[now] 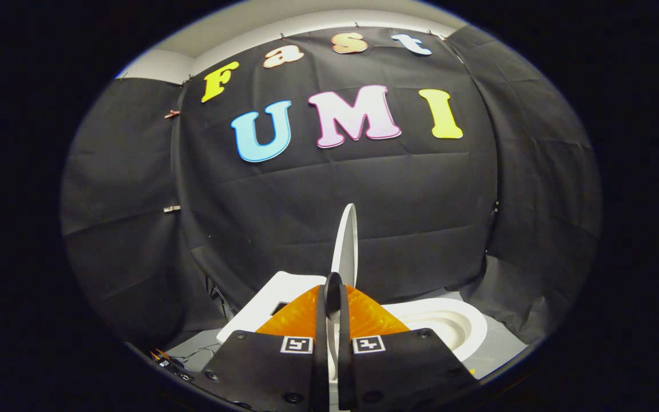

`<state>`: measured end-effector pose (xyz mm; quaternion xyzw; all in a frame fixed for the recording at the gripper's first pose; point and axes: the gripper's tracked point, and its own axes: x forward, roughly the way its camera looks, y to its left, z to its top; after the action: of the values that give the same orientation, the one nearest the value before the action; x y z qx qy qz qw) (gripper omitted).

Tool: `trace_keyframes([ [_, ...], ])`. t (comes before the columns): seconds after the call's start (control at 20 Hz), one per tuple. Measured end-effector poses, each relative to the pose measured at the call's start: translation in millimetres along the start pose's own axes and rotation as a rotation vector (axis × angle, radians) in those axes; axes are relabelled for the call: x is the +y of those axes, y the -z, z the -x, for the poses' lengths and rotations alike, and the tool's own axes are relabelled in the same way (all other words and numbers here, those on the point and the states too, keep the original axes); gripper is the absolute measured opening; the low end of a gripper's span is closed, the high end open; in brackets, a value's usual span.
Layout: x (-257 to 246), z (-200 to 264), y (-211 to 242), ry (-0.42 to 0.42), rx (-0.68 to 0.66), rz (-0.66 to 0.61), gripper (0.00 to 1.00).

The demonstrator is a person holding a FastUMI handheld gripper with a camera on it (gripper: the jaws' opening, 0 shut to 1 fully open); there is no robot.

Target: Open the toilet lid.

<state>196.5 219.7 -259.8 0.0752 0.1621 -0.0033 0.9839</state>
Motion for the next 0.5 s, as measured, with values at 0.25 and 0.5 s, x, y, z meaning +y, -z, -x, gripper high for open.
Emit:
trace_keyframes([
  [0.25,47,-5,7,-0.041,0.016,0.082,0.11],
  [0.5,76,-9,15,-0.042,0.029,0.176,0.11],
])
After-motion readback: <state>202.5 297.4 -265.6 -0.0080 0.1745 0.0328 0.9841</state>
